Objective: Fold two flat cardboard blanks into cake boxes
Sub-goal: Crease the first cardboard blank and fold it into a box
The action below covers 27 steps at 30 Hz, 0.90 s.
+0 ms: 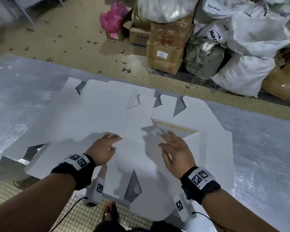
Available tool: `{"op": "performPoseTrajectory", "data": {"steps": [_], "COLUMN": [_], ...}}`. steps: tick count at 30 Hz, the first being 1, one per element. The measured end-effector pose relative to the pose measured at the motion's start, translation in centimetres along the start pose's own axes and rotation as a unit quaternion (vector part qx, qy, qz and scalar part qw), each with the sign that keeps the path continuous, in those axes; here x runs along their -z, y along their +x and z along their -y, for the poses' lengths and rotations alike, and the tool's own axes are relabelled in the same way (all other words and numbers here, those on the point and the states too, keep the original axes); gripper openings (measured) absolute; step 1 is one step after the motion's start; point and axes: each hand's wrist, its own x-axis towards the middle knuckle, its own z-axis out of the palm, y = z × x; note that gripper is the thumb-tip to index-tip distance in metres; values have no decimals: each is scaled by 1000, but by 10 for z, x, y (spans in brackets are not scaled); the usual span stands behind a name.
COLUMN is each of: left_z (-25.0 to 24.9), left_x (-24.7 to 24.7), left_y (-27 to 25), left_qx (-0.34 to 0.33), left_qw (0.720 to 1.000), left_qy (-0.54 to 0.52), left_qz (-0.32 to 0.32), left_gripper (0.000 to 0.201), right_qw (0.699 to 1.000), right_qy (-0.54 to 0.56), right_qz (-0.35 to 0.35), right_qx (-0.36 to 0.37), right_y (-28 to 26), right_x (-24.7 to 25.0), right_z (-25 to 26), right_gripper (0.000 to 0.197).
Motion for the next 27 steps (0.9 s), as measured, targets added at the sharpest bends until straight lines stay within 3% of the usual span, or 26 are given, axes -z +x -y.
{"op": "performPoseTrajectory", "data": {"steps": [2,4,6,8,10,15,20,24,27], "left_z": [17,28,38,51,63,74,76,78,76], "left_x": [8,14,17,18,18,13,7,4,-1], "left_y": [-10,-19,-28,-33,-36,-44,-45,-43,-41], "left_qx": [-13,-32,-61,-86,-97,-141,-148,-133,-117], "left_qw": [1000,999,996,992,988,980,981,989,993], "left_qy": [-3,-14,-8,27,52,99,97,50,24], "left_qz": [6,23,58,89,109,97,79,44,11], "left_gripper": [49,48,44,42,47,58,53,47,41], "right_qw": [1000,1000,990,955,932,926,918,921,919], "right_qy": [14,3,6,0,-26,-33,-34,-34,-32], "right_qz": [0,18,113,243,296,272,267,237,251], "right_qx": [18,-8,-90,-171,-209,-260,-293,-306,-302], "right_y": [-4,-7,-4,-3,-6,-30,-36,-34,-32], "right_x": [-10,-22,-38,-50,-59,-72,-75,-80,-77], "right_z": [22,40,55,68,80,106,117,119,118], "right_gripper": [27,24,28,40,50,60,62,47,52]}}
